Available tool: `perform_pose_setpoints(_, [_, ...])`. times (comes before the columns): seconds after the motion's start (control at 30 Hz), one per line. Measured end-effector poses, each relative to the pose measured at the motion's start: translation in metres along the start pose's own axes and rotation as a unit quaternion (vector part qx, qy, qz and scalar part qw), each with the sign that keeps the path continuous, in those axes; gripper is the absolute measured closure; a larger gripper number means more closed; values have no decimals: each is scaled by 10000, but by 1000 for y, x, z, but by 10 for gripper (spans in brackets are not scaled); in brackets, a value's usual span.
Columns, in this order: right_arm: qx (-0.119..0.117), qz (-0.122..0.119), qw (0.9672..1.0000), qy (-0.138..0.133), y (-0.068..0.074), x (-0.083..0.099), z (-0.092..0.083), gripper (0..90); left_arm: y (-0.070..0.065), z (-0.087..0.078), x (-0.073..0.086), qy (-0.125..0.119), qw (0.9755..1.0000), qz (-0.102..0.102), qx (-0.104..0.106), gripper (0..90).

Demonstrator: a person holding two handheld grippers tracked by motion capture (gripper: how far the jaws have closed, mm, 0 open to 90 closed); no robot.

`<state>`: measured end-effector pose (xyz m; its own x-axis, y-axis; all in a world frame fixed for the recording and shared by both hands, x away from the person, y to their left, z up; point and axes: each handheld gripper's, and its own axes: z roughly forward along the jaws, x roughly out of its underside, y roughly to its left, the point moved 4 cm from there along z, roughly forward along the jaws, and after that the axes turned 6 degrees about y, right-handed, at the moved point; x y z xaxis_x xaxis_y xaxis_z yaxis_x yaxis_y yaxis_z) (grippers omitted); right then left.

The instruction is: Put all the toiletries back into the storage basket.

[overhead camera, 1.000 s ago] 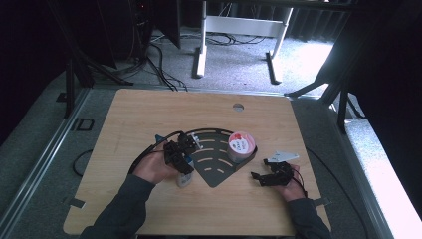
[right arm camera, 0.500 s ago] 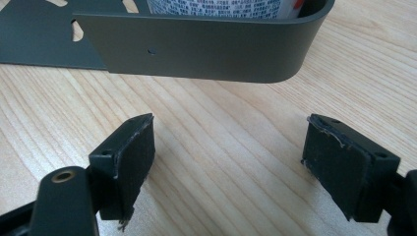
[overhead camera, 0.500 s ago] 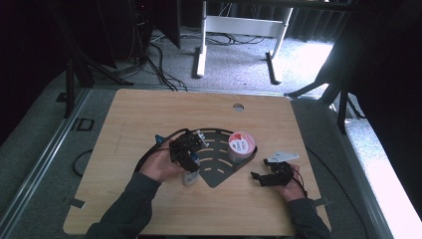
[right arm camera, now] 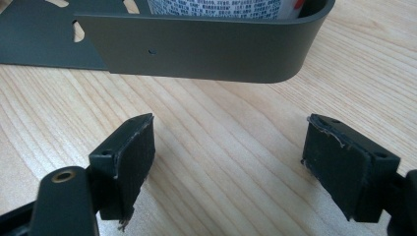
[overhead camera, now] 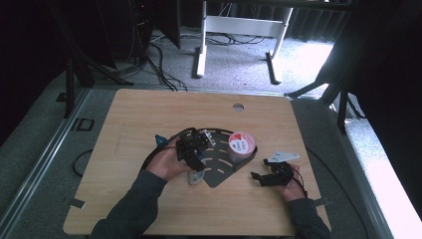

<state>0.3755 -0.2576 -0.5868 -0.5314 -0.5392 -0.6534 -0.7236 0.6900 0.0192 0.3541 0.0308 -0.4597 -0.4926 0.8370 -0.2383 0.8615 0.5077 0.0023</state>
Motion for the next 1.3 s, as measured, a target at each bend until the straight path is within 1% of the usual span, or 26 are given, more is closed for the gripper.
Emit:
perform_pose_setpoints(0.3, [1,-3,10000,0,0,0,0,196,0,1,-10,-90,10000,12,4,554])
perform_pose_setpoints(0.7, [3,-8,10000,-1,0,0,0,196,1,6,-28,-135,9999,-31,16,554])
perform_pose_setpoints(0.8, [2,-15,10000,-5,0,0,0,196,1,5,-32,-132,9999,-12,-29,555])
perform_pose_setpoints(1.0, [-1,-16,10000,-4,0,0,0,196,3,5,-39,-198,9997,-118,-127,555])
perform_pose_setpoints(1.07, [-2,-17,10000,-5,0,0,0,196,5,4,-41,-199,9997,-115,-125,556])
perform_pose_setpoints(1.1, [0,-20,10000,-5,0,0,0,196,6,4,-42,-216,9996,-155,-112,555])
perform_pose_setpoints(1.2, [4,-25,10000,-4,0,0,0,196,9,5,-42,-184,9996,-165,-142,556])
perform_pose_setpoints(1.3, [1,-24,10000,-3,0,0,0,196,11,6,-43,-199,9994,-230,-149,556])
